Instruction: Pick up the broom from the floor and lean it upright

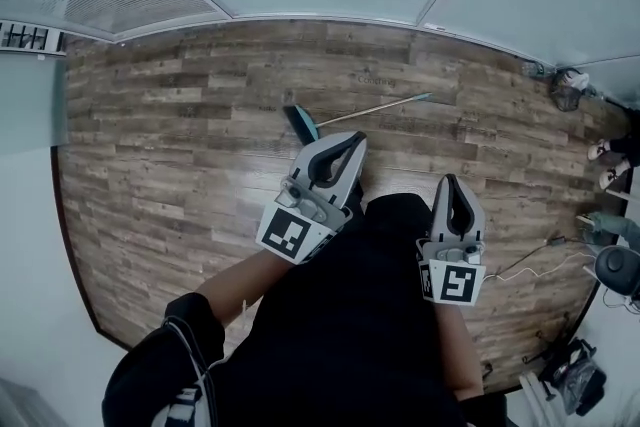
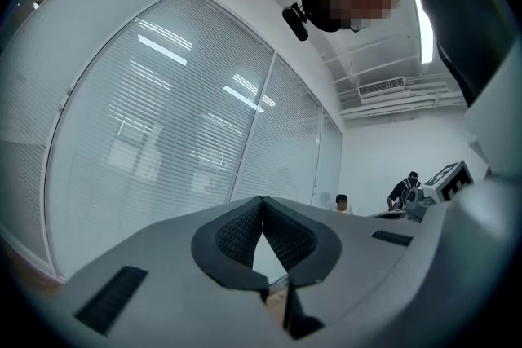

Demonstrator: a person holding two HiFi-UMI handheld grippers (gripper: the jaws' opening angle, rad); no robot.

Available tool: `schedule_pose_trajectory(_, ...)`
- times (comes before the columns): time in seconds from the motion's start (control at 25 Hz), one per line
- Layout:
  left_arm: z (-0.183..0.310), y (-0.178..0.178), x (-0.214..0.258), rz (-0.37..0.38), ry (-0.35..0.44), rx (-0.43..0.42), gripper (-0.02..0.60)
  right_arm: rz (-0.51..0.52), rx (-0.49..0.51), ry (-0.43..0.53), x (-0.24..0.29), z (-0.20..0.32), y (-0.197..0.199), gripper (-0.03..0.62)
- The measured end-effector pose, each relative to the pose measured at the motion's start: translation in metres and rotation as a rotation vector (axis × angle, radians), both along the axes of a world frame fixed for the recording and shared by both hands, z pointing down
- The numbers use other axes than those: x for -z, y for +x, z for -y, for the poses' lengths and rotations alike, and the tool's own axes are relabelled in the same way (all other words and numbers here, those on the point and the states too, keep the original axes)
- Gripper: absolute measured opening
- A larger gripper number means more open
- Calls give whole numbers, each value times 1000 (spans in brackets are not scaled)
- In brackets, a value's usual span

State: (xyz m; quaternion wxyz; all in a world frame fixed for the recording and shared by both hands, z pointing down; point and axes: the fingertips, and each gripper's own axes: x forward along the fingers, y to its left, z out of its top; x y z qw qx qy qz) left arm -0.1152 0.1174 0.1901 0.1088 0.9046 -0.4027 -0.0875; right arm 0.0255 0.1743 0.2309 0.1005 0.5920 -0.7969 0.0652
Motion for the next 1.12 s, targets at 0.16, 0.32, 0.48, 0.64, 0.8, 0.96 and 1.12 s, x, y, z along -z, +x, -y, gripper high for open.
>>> schedule_pose_trajectory(0.16,-5,2,-12,8,-37,33,18,33,14,-28,-8,0,6,19)
schedule_pose_trajectory(0.32,-6,16,-31,71,-100,32,18,69,30,-63,-19,5,20,18)
schedule_pose_trajectory(0.48,-10,44,-61,178,-145,-68,18,87,41,-50,-20,28,42,20)
schedule_pose_trajectory(0.64,-3,51,-67,204,-150,-39,18,56,80,23,-5,53,51,18)
schedule_pose_trajectory(0.8,24,54,-85,197,-182,37,18,66,99,53,-7,70,58,19)
schedule_pose_trajectory(0.96,53,63,-117,259,-207,40,18,109,82,77,-21,93,67,19)
schedule_pose_trajectory(1.12,57,71,-167,354,-252,-26,18,114,71,122,-40,113,61,20)
